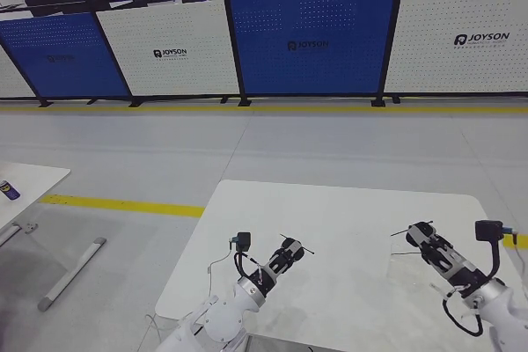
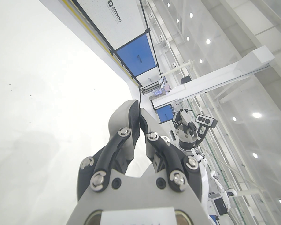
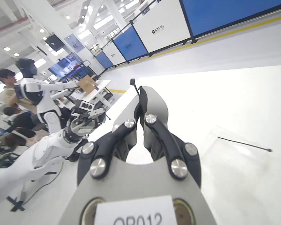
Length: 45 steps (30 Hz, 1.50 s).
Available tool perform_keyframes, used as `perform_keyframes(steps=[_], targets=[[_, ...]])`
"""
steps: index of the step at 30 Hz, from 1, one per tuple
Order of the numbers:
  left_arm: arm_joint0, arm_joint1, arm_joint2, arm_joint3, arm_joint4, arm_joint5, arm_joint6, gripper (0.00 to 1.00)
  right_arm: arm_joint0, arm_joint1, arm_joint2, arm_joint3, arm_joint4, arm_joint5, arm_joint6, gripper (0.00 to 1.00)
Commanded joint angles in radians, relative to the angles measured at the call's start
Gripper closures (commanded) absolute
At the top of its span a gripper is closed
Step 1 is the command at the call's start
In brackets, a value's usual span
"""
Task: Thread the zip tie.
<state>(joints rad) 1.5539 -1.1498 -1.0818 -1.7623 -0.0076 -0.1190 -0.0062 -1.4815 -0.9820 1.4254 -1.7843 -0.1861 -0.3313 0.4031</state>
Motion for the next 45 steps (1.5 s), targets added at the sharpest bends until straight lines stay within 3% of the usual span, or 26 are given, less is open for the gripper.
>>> perform_keyframes(steps=[1, 6, 12, 22, 28, 33, 42, 45], targets=[[0.000, 0.000, 0.000, 0.000, 0.000, 0.000, 0.000, 1.00, 0.028, -0.006, -0.025, 0.056, 0.118, -0.009, 0.031, 1.00], [0.000, 0.000, 0.000, 0.000, 0.000, 0.000, 0.000, 1.00, 0.104, -0.028, -0.126, 0.147, 0.184, -0.009, 0.028, 1.00], [0.000, 0.000, 0.000, 0.000, 0.000, 0.000, 0.000, 1.00, 0.143, -0.046, -0.214, 0.188, 0.084, -0.009, -0.013, 1.00], [-0.003, -0.002, 0.009, -0.011, 0.009, 0.001, 0.005, 1.00, 0.145, -0.047, -0.214, 0.183, 0.085, -0.009, -0.012, 1.00], [-0.020, -0.017, 0.077, -0.042, 0.063, 0.037, 0.037, 1.00, 0.145, -0.047, -0.214, 0.183, 0.085, -0.009, -0.012, 1.00], [-0.070, -0.040, 0.148, -0.006, 0.120, 0.090, 0.126, 1.00, 0.145, -0.047, -0.214, 0.183, 0.085, -0.009, -0.012, 1.00], [-0.070, -0.040, 0.147, -0.006, 0.120, 0.091, 0.128, 1.00, 0.144, -0.047, -0.213, 0.183, 0.084, -0.007, -0.016, 1.00], [-0.078, -0.049, 0.148, -0.011, 0.114, 0.126, 0.200, 1.00, 0.133, -0.051, -0.216, 0.172, 0.083, -0.009, -0.050, 1.00]])
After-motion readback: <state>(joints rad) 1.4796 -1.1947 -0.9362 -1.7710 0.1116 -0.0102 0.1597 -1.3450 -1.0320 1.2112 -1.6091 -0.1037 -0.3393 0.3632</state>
